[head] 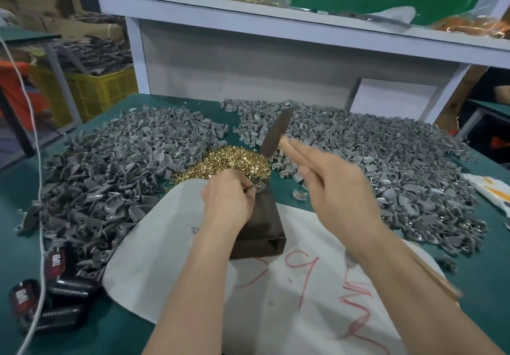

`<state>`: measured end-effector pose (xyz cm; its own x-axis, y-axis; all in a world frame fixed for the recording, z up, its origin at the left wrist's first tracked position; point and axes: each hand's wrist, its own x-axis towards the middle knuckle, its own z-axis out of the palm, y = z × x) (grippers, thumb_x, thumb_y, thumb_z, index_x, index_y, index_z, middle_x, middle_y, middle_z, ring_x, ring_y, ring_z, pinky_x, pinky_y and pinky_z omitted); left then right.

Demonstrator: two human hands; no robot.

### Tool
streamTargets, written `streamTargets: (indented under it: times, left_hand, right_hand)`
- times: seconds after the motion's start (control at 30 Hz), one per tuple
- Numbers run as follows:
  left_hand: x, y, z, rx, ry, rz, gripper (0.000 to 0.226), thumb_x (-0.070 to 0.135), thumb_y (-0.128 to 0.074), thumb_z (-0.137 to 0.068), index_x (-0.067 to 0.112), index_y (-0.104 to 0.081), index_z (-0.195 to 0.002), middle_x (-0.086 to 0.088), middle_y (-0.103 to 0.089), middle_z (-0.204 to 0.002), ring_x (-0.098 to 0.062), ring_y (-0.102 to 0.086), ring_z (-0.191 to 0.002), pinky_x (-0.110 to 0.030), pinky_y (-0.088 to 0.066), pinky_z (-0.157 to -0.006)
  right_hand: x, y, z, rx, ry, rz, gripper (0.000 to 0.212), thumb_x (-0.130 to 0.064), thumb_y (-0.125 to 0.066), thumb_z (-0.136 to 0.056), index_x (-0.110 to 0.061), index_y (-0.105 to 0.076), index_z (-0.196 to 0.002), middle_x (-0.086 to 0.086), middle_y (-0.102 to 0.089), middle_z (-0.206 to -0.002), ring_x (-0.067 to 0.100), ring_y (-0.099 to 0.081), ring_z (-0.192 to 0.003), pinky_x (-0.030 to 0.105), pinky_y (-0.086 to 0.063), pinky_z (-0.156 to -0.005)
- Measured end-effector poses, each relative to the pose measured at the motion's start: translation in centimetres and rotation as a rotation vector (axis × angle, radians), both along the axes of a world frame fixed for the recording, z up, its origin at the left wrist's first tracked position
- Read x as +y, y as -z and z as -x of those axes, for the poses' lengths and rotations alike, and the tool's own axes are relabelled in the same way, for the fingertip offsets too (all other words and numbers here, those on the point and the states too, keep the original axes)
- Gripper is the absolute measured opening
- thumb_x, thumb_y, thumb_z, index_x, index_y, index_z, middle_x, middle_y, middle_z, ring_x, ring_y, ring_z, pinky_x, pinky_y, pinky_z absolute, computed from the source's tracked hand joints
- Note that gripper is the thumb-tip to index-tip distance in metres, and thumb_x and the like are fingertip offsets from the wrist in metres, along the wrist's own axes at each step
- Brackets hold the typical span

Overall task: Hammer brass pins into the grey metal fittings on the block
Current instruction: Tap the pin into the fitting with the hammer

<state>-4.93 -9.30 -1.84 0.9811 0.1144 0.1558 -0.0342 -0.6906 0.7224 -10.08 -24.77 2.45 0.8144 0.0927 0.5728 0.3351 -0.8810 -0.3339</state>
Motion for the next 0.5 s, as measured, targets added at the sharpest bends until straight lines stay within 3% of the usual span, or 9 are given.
streamTargets:
  times: [0.07,0.17,0.23,0.3,0.4,0.5]
  left_hand:
    - [0.0,0.1,-0.1,-0.005,-0.006,0.008,0.010,0.018,-0.065,-0.087,0.018,-0.073,-0.082,-0.003,-0.071,-0.091,-0.027,-0.062,-0.096,-0.038,-0.050,-0.086]
    - [0.1,0.2,0.0,-0.013,-0.011,0.032,0.007,0.018,-0.067,-0.086,0.017,-0.073,-0.088,-0.004,-0.071,-0.097,-0.027,-0.062,-0.100,-0.039,-0.048,-0.089]
    - [0.1,0.2,0.0,-0.008,-0.007,0.026,0.008,0.018,-0.066,-0.086,0.017,-0.073,-0.090,-0.003,-0.071,-0.097,-0.026,-0.062,-0.100,-0.039,-0.048,-0.089]
    - [0.1,0.1,-0.1,-0.002,-0.005,0.005,0.008,0.019,-0.065,-0.087,0.019,-0.072,-0.090,-0.002,-0.071,-0.097,-0.026,-0.061,-0.099,-0.038,-0.049,-0.088]
    - [0.0,0.1,0.1,-0.004,-0.009,-0.019,0.008,0.019,-0.063,-0.088,0.023,-0.069,-0.087,0.001,-0.070,-0.096,-0.024,-0.061,-0.099,-0.036,-0.048,-0.087]
    - [0.1,0.1,0.1,-0.005,-0.014,-0.033,0.010,0.021,-0.062,-0.089,0.027,-0.067,-0.083,0.005,-0.070,-0.096,-0.021,-0.060,-0.101,-0.036,-0.046,-0.089]
  right_hand:
    - [0.0,0.3,-0.1,0.001,-0.022,-0.073,0.045,-0.023,-0.044,-0.098,-0.049,-0.043,-0.134,-0.014,-0.060,-0.127,0.008,-0.061,-0.105,0.033,-0.051,-0.093]
    - [0.9,2.1,0.9,0.250,-0.052,0.109,0.049,-0.020,-0.046,-0.096,-0.051,-0.042,-0.133,-0.014,-0.059,-0.128,0.014,-0.059,-0.112,0.036,-0.048,-0.094]
    - [0.7,1.5,0.6,0.144,-0.030,0.068,0.047,-0.019,-0.050,-0.095,-0.047,-0.047,-0.132,-0.021,-0.059,-0.125,0.011,-0.062,-0.103,0.032,-0.051,-0.088]
    - [0.1,1.3,-0.4,0.080,0.018,-0.078,0.043,-0.023,-0.051,-0.096,-0.045,-0.047,-0.132,-0.018,-0.064,-0.117,0.009,-0.063,-0.092,0.028,-0.051,-0.080]
    - [-0.5,2.0,-2.9,0.346,0.155,-0.300,0.033,-0.034,-0.046,-0.097,-0.034,-0.046,-0.130,0.001,-0.068,-0.104,0.021,-0.065,-0.084,0.039,-0.054,-0.078]
    - [-0.8,3.6,-4.7,0.631,0.269,-0.247,0.035,-0.034,-0.044,-0.097,-0.004,-0.058,-0.107,0.010,-0.064,-0.083,0.026,-0.057,-0.068,0.032,-0.045,-0.062]
